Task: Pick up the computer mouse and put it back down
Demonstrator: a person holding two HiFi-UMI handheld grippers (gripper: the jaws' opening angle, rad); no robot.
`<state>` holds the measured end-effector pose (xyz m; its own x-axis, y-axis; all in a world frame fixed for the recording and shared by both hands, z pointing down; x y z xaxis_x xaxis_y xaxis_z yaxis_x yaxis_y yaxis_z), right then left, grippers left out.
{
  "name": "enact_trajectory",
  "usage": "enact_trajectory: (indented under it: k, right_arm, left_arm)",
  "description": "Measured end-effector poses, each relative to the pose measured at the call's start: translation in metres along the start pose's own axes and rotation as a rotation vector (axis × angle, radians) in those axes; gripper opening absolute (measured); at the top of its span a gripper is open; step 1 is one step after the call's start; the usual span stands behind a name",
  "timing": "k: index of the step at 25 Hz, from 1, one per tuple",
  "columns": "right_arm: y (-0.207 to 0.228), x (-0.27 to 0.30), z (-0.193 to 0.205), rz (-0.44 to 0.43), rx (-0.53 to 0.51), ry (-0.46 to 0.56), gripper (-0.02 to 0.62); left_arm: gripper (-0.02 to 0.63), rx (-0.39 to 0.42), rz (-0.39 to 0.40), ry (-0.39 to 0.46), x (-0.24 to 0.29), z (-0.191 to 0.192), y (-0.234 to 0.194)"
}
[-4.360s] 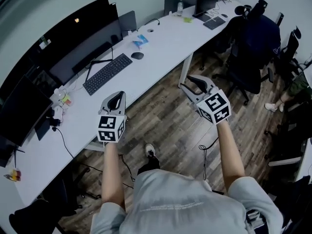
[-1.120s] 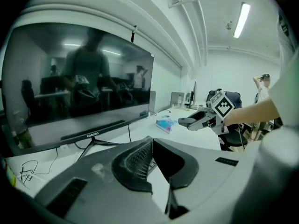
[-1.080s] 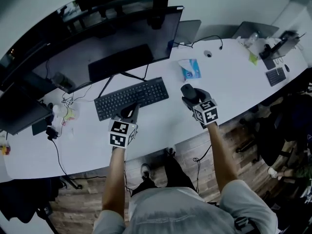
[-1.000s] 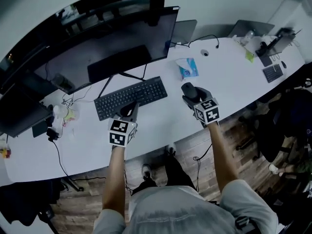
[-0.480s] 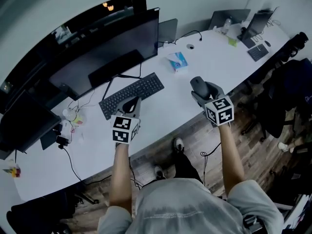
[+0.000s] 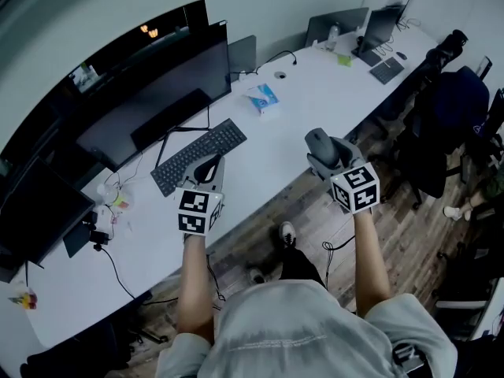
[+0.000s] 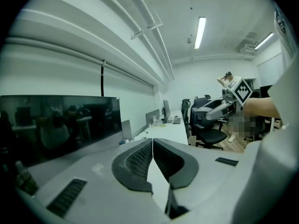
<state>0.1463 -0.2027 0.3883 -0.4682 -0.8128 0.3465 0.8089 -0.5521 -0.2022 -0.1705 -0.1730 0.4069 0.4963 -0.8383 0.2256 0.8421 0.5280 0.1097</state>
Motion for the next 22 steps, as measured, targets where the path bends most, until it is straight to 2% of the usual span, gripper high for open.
enact_trajectory:
  k: [10, 22]
  right_arm:
    - [-0.002, -0.041, -0.001, 0.049, 0.022, 0.030, 0.301]
    - [0.016, -0.028, -0.001, 0.030, 0.022, 0.026, 0.301]
  left_arm:
    - [0.014, 0.003, 0.015, 0.027, -0.011, -0.009, 0.014]
    - [0.014, -0.002, -0.012, -0.002, 0.004, -0.008, 0.009]
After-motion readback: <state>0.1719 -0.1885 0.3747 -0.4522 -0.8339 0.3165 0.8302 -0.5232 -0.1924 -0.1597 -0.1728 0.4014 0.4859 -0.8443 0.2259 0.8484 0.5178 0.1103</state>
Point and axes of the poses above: the fingertips, and each gripper's own axes: x forward along the fingers, y to its right, z out of its underside, the point moved 8 cm from there along -x, backward along the fingers, and after that the axes turned 3 degrees about z, right-handed, at the moved point
